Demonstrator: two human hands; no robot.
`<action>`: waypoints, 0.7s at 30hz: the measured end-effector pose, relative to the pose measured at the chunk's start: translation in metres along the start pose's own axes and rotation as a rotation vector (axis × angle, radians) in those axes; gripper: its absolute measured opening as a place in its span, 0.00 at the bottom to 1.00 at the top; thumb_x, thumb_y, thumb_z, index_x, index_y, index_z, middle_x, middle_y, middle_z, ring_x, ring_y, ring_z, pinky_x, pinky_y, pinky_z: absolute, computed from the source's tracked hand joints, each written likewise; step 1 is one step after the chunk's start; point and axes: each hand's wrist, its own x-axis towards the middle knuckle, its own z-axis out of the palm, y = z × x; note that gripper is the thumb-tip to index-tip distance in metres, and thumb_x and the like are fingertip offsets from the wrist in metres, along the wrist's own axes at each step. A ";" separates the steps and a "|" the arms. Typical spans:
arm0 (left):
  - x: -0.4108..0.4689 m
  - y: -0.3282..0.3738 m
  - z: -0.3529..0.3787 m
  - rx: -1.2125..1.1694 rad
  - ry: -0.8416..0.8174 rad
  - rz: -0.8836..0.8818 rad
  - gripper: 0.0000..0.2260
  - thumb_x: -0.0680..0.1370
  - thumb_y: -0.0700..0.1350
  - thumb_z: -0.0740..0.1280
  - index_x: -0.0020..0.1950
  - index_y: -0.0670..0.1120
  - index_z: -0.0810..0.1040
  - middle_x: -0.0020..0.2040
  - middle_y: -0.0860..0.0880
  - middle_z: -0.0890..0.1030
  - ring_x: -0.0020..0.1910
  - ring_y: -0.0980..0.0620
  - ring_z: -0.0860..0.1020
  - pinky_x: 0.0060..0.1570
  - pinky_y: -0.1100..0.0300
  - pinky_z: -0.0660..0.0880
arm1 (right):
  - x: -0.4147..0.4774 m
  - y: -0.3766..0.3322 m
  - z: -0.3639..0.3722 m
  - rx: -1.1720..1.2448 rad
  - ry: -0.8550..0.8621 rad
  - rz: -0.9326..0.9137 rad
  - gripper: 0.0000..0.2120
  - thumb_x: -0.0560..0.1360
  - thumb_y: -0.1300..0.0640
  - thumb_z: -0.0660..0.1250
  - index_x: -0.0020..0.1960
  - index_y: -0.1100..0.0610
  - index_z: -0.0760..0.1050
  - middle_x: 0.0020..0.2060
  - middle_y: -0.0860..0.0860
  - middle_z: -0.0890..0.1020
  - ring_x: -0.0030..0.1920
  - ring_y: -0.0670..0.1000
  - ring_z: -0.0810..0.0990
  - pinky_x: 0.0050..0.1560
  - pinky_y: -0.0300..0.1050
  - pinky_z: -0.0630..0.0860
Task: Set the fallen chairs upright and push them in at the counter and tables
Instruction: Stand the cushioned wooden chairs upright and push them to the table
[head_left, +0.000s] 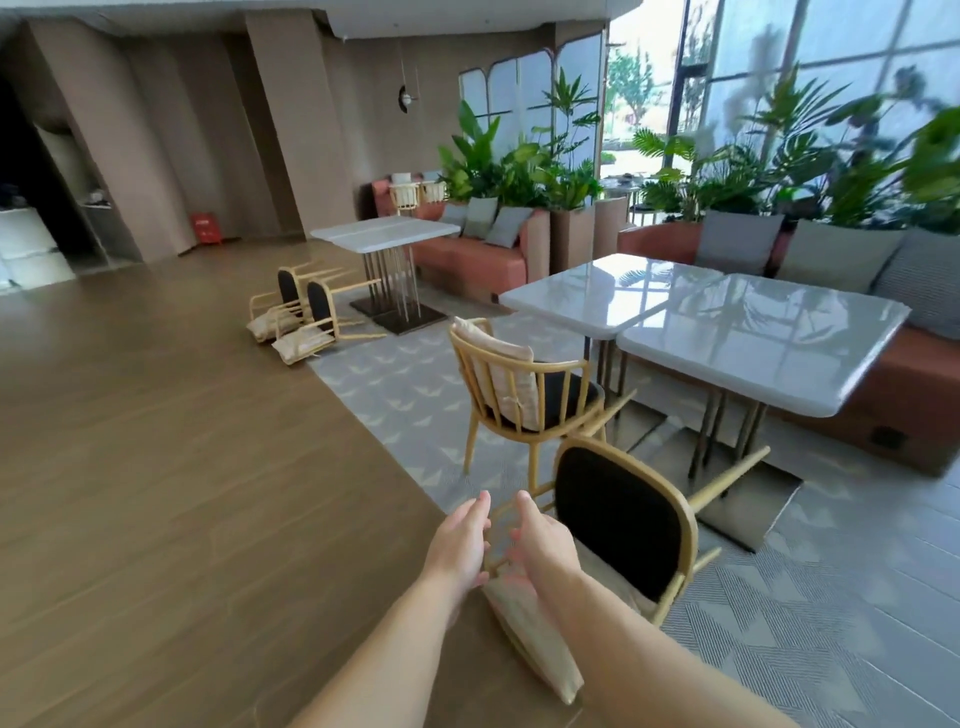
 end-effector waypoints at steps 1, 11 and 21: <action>0.014 0.004 -0.003 0.014 -0.020 0.005 0.18 0.80 0.60 0.56 0.67 0.55 0.69 0.60 0.52 0.74 0.58 0.50 0.74 0.52 0.51 0.73 | 0.008 -0.006 0.006 0.012 0.008 0.009 0.25 0.79 0.41 0.56 0.66 0.58 0.70 0.57 0.54 0.78 0.52 0.55 0.78 0.45 0.47 0.75; 0.171 0.042 -0.055 0.099 -0.219 0.048 0.15 0.81 0.57 0.56 0.64 0.54 0.71 0.52 0.54 0.75 0.51 0.52 0.75 0.42 0.57 0.73 | 0.105 -0.049 0.109 0.133 0.160 0.047 0.26 0.79 0.41 0.56 0.69 0.58 0.69 0.62 0.57 0.76 0.59 0.57 0.77 0.61 0.57 0.74; 0.286 0.052 -0.006 0.173 -0.346 0.031 0.16 0.82 0.56 0.55 0.67 0.51 0.70 0.56 0.50 0.73 0.56 0.50 0.73 0.49 0.54 0.71 | 0.209 -0.072 0.102 0.257 0.319 0.098 0.20 0.79 0.41 0.58 0.60 0.56 0.72 0.44 0.52 0.76 0.49 0.55 0.78 0.55 0.57 0.77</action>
